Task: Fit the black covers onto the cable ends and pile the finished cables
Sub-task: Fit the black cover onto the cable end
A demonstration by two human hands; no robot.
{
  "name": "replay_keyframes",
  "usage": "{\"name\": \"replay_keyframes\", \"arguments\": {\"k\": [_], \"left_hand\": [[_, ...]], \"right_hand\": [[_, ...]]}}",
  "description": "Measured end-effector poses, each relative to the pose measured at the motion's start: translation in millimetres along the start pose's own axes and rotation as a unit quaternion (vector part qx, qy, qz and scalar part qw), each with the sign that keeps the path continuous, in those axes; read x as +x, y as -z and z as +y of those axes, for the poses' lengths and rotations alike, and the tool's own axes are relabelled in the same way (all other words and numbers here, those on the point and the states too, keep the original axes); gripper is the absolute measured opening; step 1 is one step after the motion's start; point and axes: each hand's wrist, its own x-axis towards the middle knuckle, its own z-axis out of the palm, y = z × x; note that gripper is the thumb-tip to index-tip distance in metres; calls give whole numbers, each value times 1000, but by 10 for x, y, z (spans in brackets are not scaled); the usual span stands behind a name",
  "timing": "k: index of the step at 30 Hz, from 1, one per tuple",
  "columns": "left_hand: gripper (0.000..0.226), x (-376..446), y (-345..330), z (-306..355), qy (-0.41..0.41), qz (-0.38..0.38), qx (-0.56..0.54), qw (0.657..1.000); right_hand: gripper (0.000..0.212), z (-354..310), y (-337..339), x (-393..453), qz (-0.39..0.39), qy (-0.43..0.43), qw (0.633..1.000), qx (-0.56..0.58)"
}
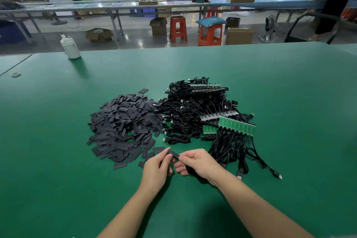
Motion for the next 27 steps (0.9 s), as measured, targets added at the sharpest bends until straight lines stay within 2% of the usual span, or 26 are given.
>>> {"name": "replay_keyframes", "arguments": {"k": [8,11,15,20,24,27], "left_hand": [[28,-48,-8,-23,14,-28,-48,998],[24,-52,2,-15,30,0,-77,997],[21,-24,31,35,70,31,-194,978],[15,-25,106,133,58,67,-246,965],[15,-20,327,160,62,67,-217,972],[15,16,635,101,76,68,-165,981]], "right_hand": [[15,33,4,-11,-2,-15,1000,-1],[18,15,-21,-33,0,-18,1000,-12],[25,-30,-107,-46,2,-25,999,-20],[25,-44,-210,-55,-19,-19,1000,13],[20,-29,-240,-29,-14,-6,998,-55],[24,14,-145,12,78,36,977,-193]]}}
